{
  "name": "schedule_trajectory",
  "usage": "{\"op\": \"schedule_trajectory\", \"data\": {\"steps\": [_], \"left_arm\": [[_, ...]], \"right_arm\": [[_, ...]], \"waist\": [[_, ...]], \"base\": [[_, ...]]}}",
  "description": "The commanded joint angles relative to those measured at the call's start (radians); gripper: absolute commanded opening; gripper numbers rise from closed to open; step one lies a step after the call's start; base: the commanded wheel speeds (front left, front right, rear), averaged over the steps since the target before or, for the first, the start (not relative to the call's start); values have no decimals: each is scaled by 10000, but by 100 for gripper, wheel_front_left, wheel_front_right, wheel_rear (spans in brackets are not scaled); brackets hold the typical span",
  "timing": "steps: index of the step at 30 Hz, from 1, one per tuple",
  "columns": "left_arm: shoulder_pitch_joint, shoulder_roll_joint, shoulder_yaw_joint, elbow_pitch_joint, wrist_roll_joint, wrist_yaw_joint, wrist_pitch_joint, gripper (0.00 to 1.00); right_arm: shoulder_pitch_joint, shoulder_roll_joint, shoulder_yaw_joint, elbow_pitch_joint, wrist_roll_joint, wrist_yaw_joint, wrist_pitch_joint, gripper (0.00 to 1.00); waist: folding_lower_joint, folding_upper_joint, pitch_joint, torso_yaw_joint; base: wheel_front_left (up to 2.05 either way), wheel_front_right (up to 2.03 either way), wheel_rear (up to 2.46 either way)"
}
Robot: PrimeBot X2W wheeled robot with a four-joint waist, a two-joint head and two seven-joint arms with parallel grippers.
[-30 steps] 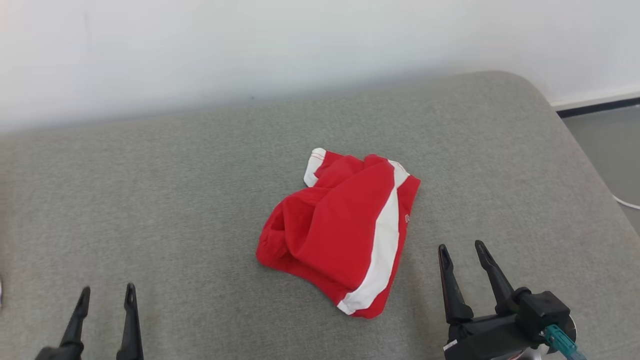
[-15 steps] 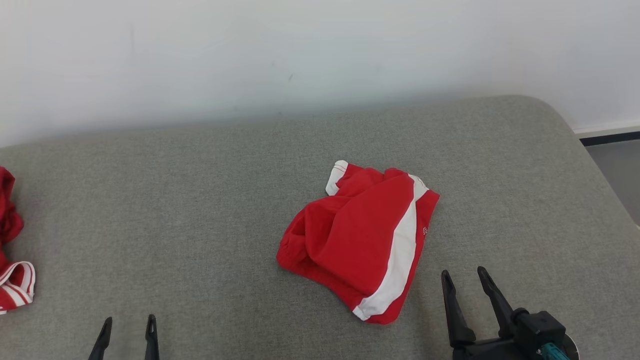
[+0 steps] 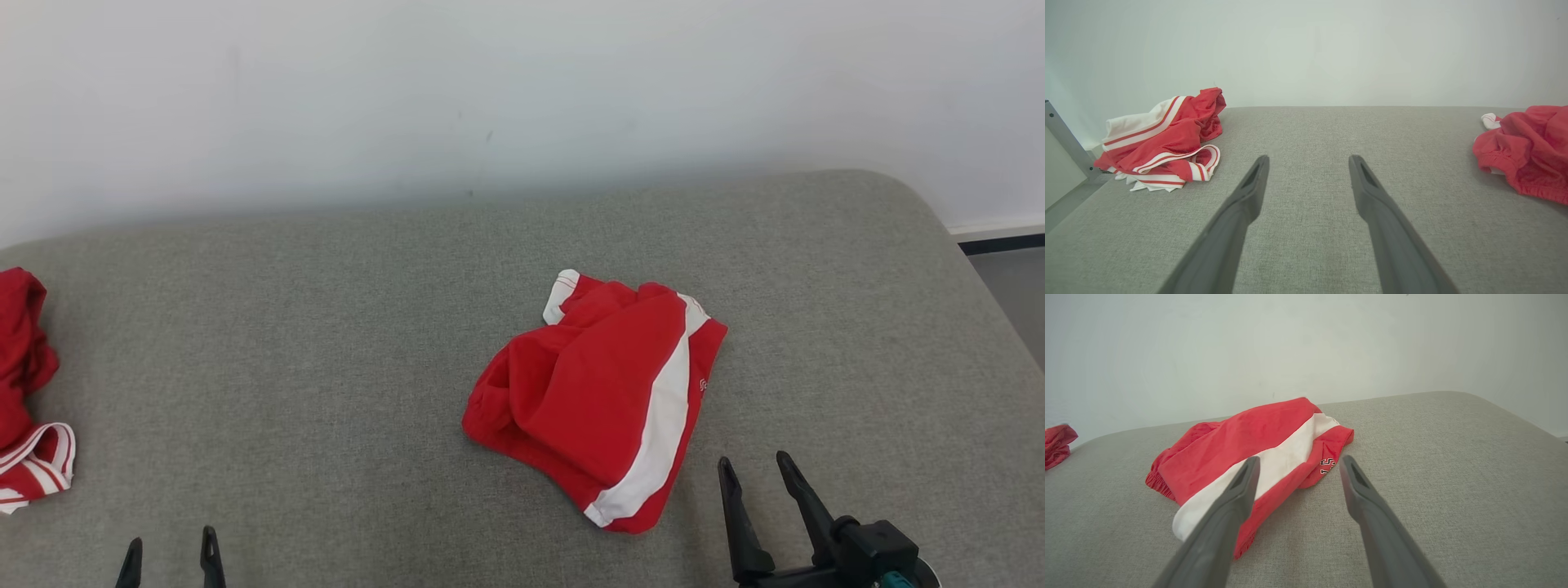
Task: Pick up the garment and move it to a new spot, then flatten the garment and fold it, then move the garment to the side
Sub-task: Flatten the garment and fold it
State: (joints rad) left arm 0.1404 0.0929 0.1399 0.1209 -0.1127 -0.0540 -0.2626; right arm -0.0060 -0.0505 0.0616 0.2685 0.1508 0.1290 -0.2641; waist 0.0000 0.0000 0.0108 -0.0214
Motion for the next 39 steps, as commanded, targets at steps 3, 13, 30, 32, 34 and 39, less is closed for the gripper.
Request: {"op": "schedule_trajectory", "data": {"steps": [3,13,30,32,34,39], "left_arm": [[60,-129,158,-73,81,-162,-34,100],[201,-315,344,-23,222,-476,-34,100],[223,-430,473,-40,377,-522,-34,100],[222,-432,468,-37,380,-515,-34,100],[219,-432,462,-31,377,-499,-34,100],[231,-434,432,5,293,-438,-34,100]], "right_arm": [[54,6,24,5,11,34,-5,100],[71,6,55,8,-36,34,-5,100],[79,6,78,-16,-25,34,-5,100],[74,6,68,-19,-28,34,-5,100],[60,6,72,-18,-45,34,-5,100],[27,6,82,5,-67,34,-5,100]], "waist": [[0,0,-27,34],[0,0,-64,70],[0,0,-59,12],[0,0,-53,8],[0,0,-53,0],[0,0,-61,-40]], "base": [[0,0,0],[0,0,0],[0,0,0],[0,0,0],[0,0,0],[0,0,0]]}}
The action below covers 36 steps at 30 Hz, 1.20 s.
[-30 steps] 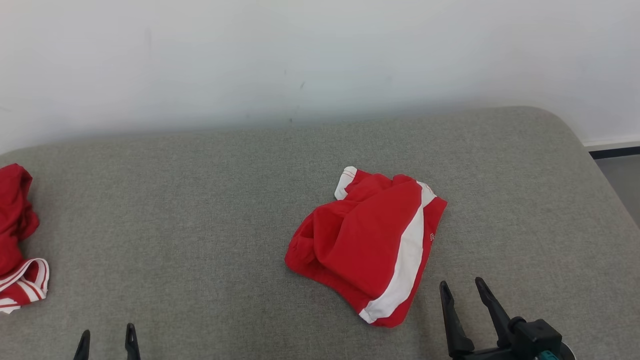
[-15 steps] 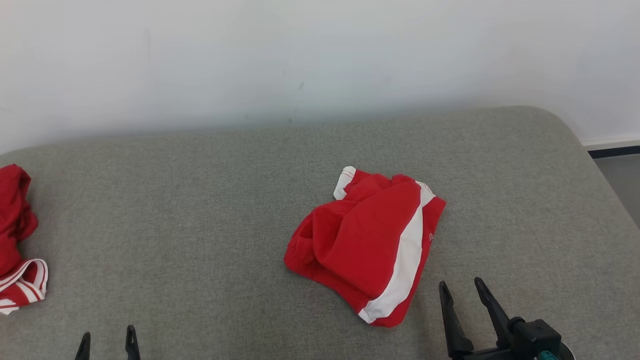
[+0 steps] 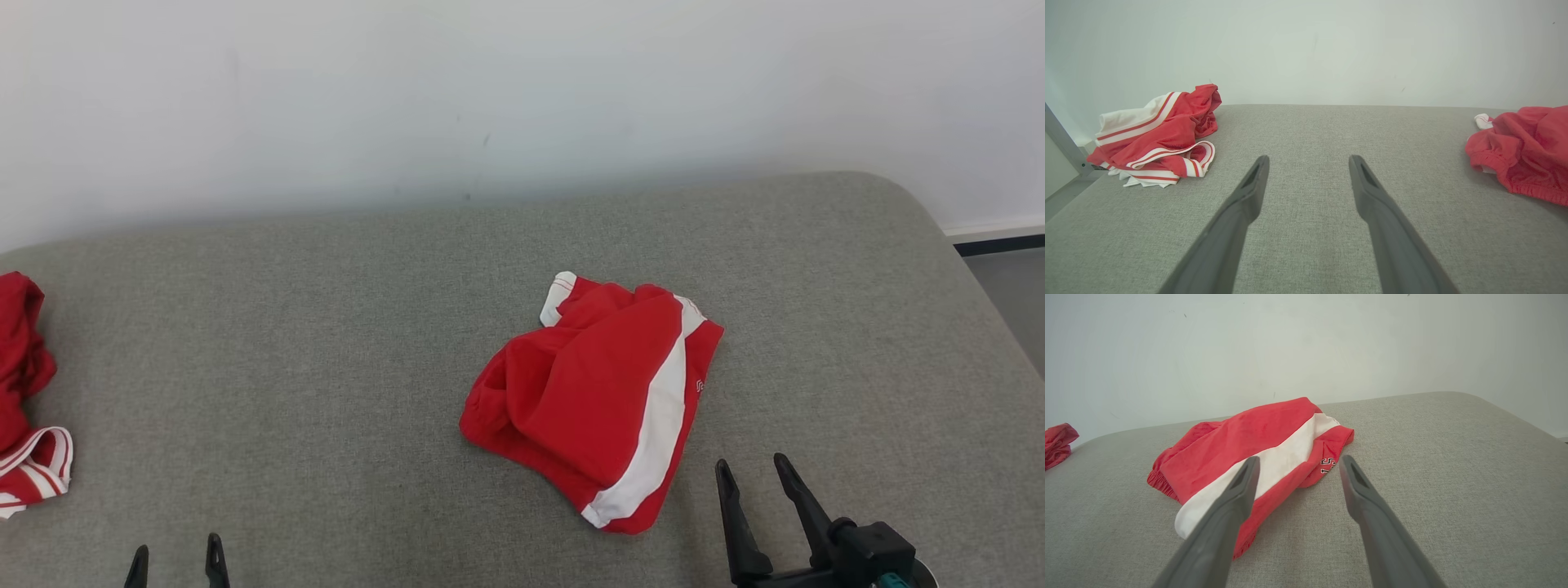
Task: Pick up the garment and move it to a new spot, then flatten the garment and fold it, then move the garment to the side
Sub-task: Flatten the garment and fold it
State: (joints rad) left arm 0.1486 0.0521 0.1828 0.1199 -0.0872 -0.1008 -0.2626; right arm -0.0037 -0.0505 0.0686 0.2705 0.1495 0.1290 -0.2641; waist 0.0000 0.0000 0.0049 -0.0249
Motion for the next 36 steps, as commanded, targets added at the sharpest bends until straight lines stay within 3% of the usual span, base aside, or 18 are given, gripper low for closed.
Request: {"op": "schedule_trajectory", "data": {"steps": [1,19,33,36], "left_arm": [[154,-25,-14,15,25,42,-34,100],[-96,-29,-469,166,-256,70,-34,100],[-1343,-22,-3398,1268,-1152,-290,-34,100],[-1713,-25,-4442,1770,-1294,-289,-33,100]], "right_arm": [[-1,6,20,-11,-56,34,-5,100],[2,6,21,-43,-74,34,-5,100],[-361,6,187,-128,127,34,-5,100],[-429,6,188,-132,204,34,-5,100]], "waist": [[0,0,-3,-15],[0,0,7,-48],[0,0,571,-803],[0,0,748,-1095]], "base": [[0,0,0],[0,0,0],[0,0,0],[0,0,0]]}}
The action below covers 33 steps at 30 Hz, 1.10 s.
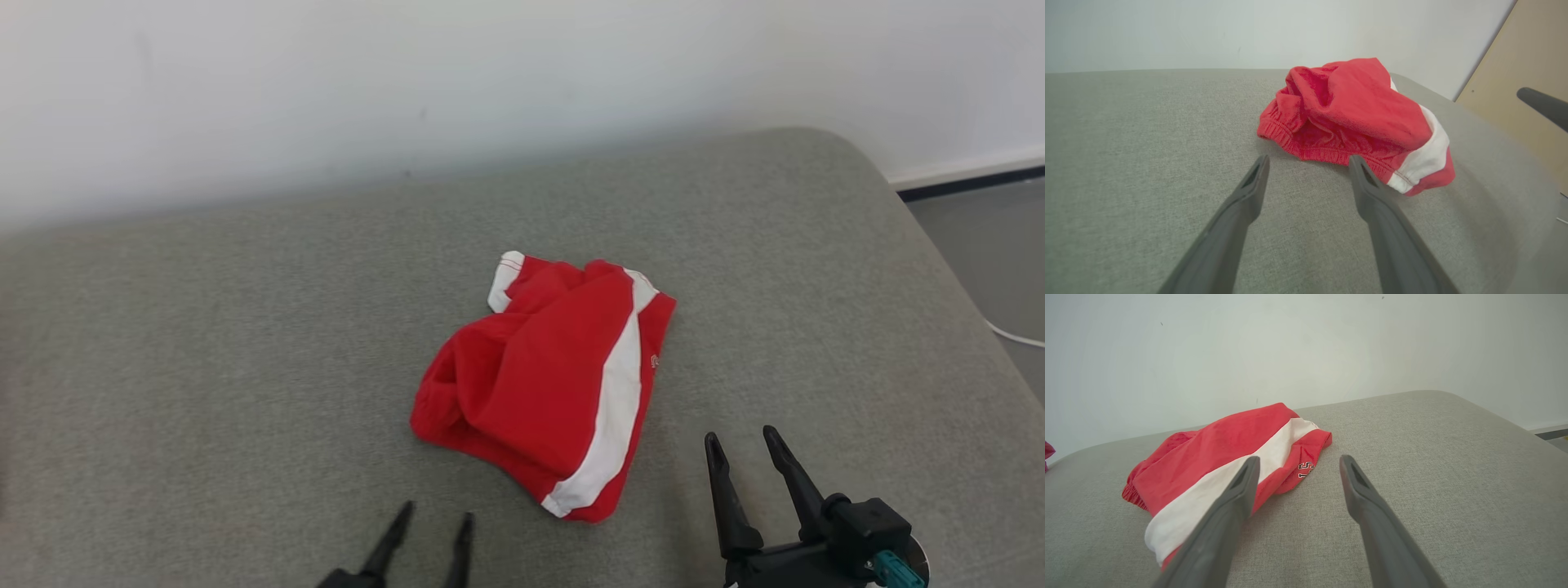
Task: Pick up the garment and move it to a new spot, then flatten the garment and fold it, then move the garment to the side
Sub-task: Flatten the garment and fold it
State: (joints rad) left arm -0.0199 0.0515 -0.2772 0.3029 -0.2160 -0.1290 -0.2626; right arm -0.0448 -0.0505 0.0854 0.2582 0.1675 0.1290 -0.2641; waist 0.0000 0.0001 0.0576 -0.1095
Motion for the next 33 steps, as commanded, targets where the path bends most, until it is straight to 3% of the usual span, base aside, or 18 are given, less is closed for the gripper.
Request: {"op": "schedule_trajectory", "data": {"steps": [1,6,17,29,30,31,33], "left_arm": [[-168,-16,-144,108,-39,-6,-36,100],[-740,2,-1209,1046,-583,-11,-34,100],[-1702,-1,-2260,2494,-1883,-14,-34,100],[-2091,-3,-2438,2652,-3093,-15,-34,100],[-2112,-1,-2526,2649,-3211,-14,-34,83],[-2136,0,-2579,2652,-3363,-14,-34,51],[-2161,8,-2652,2696,-3739,-14,-34,0]], "right_arm": [[-52,6,50,-7,58,34,-5,100],[-216,10,93,-55,176,34,-5,100],[-363,9,25,-66,199,35,-5,100],[-311,6,95,-3,61,35,-5,100],[-304,7,79,1,49,35,-5,100],[-298,9,72,5,18,35,-5,100],[-284,9,69,5,-27,35,-5,100]], "waist": [[0,-1,282,-363],[0,-1,546,-825],[0,-1,830,-1454],[0,-1,608,-1589],[0,-1,597,-1573],[0,-1,588,-1555],[0,-1,573,-1523]], "base": [[0,0,0],[0,0,0],[0,0,0],[0,0,0],[0,0,0],[0,0,0],[0,0,0]]}}
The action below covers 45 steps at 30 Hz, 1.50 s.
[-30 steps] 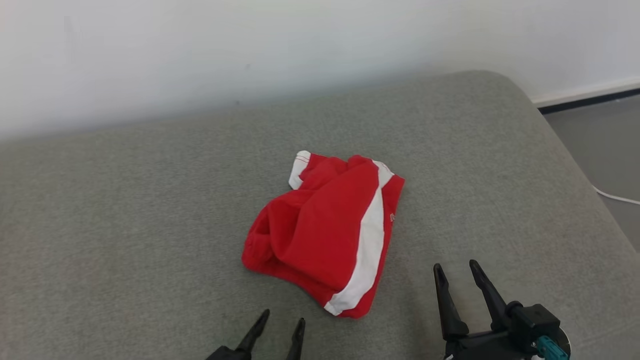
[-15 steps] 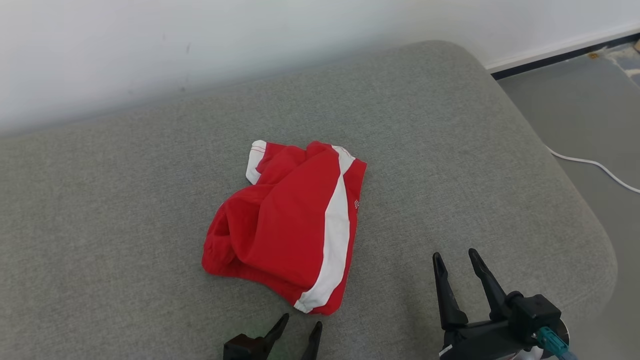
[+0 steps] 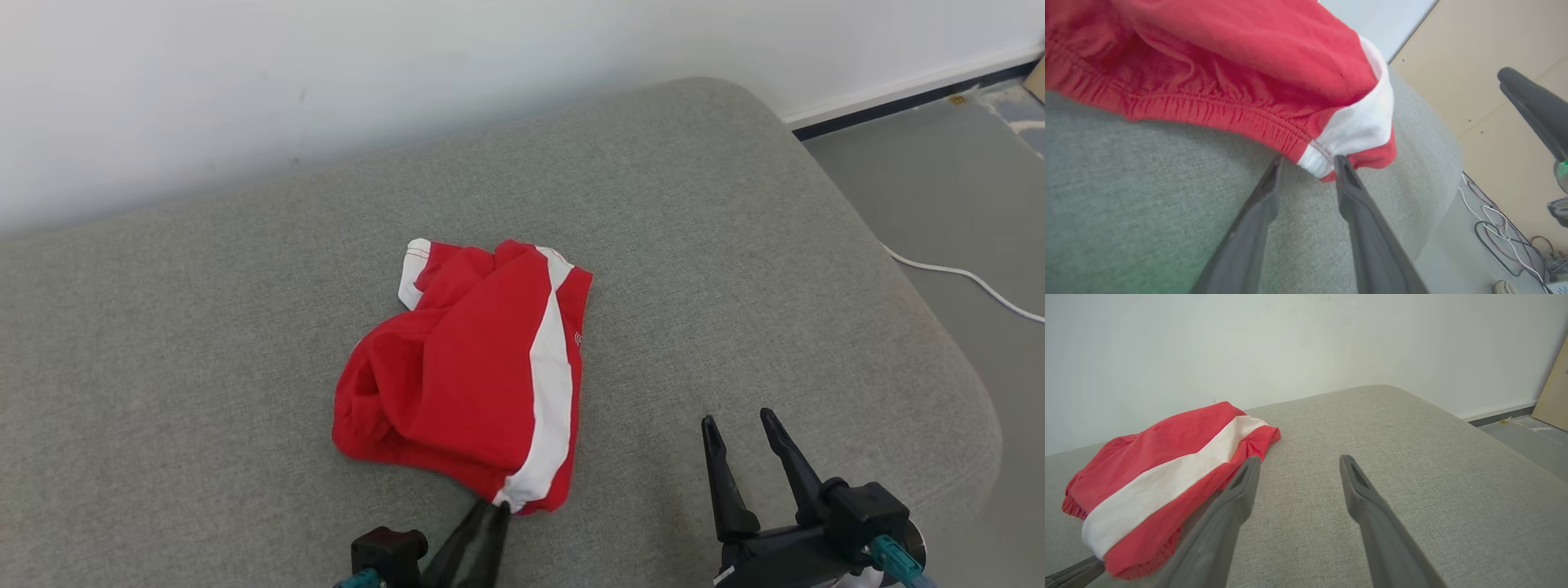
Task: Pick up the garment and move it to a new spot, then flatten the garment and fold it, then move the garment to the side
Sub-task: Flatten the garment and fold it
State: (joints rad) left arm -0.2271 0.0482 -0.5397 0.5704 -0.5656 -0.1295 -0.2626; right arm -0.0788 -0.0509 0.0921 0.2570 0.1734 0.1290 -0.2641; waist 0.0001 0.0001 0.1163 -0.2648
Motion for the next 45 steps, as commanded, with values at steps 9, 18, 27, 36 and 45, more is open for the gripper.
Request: {"op": "schedule_trajectory", "data": {"steps": [9,18,27,36,45], "left_arm": [[180,87,804,-310,-139,-9,-34,0],[641,384,1118,-719,-111,-10,-34,55],[304,544,-641,-471,-871,-11,-34,100],[-370,533,-1229,-121,-1551,-11,-34,100],[-565,493,-1126,-266,-1855,-11,-34,0]], "right_arm": [[139,11,-48,-44,-29,35,-5,100],[51,8,64,6,148,35,-5,100],[-11,11,83,8,102,35,-5,100],[-121,11,160,9,116,35,-5,100],[-93,13,43,39,4,35,-5,100]], "waist": [[-1,-1,22,323],[-1,-1,133,706],[-1,-1,165,512],[-1,-1,315,-23],[-1,-1,269,-331]], "base": [[0,0,0],[0,0,0],[0,0,0],[0,0,0],[0,0,0]]}}
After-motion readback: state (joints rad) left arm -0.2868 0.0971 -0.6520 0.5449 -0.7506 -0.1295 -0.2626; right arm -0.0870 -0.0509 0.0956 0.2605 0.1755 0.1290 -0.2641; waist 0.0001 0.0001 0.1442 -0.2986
